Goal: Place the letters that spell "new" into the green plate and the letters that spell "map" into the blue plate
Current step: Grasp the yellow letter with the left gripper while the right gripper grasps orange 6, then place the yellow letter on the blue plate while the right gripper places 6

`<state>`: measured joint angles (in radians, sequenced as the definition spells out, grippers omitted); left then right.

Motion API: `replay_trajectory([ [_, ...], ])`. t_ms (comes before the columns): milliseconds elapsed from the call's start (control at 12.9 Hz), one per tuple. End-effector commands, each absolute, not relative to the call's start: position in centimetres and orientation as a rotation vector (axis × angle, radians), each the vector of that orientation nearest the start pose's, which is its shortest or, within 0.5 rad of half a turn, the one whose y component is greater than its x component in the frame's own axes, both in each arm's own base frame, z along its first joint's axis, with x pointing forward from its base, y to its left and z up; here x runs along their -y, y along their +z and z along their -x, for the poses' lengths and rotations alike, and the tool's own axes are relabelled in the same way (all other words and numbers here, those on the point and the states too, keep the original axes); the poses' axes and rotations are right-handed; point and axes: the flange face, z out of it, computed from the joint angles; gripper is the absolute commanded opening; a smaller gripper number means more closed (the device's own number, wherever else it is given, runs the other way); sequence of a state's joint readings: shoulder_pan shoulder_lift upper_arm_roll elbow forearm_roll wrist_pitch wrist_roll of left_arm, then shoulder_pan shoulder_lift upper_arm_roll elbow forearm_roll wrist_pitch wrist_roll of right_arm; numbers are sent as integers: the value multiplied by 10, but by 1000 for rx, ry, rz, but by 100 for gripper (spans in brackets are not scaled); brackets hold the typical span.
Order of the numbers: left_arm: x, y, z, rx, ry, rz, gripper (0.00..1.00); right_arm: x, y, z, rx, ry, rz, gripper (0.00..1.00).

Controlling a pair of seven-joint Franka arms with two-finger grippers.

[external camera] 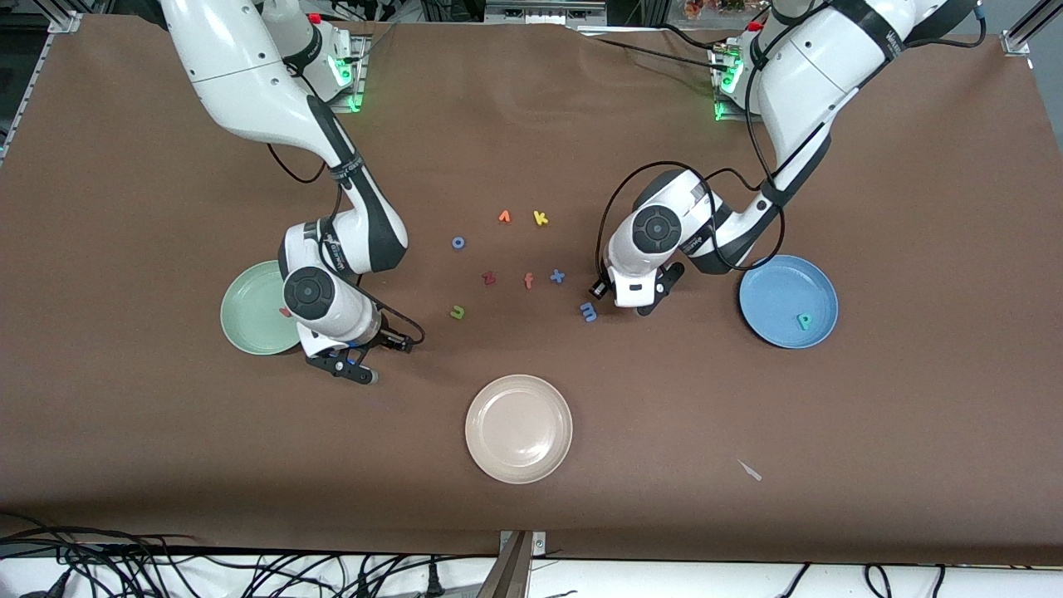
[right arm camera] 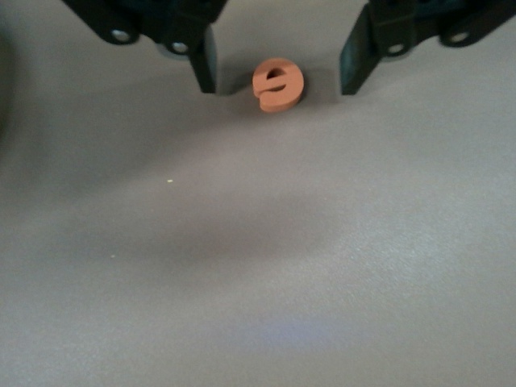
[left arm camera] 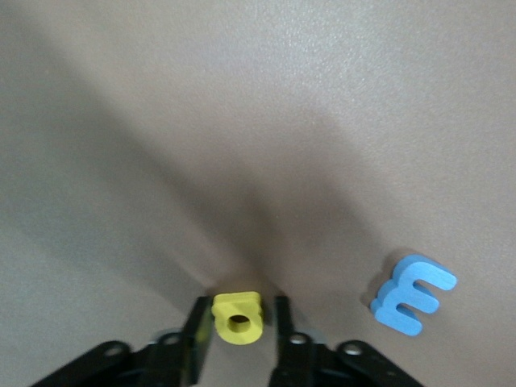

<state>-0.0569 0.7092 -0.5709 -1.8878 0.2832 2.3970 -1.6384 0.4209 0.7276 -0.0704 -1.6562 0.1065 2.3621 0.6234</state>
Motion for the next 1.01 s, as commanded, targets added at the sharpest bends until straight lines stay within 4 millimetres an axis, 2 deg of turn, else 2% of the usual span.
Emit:
replay_trajectory([
  [0,350,168,-504,1327,270,2830,17,-246,178,-642,-507,30,3074,52],
  [78,350,168,-504,1325,270,2832,10,-246,178,-642,-507,30,3074,47],
  [233,346,172,-509,1327,262,2831,5,-246,177,-642,-507,32,3075,43],
  [311,344,184,-516,1302,237,2859,4,-247,177,-641,-505,32,3075,39],
  [389,338,206,-523,1284,191,2875,4,-246,176,-641,-505,34,3076,34],
  [544,328,252,-534,1211,138,2884,4,-247,176,-641,-501,33,3077,18],
  [622,314,269,-539,1134,132,2878,4,-247,179,-644,-492,24,3077,9],
  [700,294,282,-544,1048,137,2875,4,-248,188,-647,-493,20,3072,6],
  [778,267,294,-554,975,139,2881,4,-250,194,-648,-483,42,3085,4],
  [933,203,305,-573,860,198,2895,4,-244,213,-649,-423,99,3112,4],
])
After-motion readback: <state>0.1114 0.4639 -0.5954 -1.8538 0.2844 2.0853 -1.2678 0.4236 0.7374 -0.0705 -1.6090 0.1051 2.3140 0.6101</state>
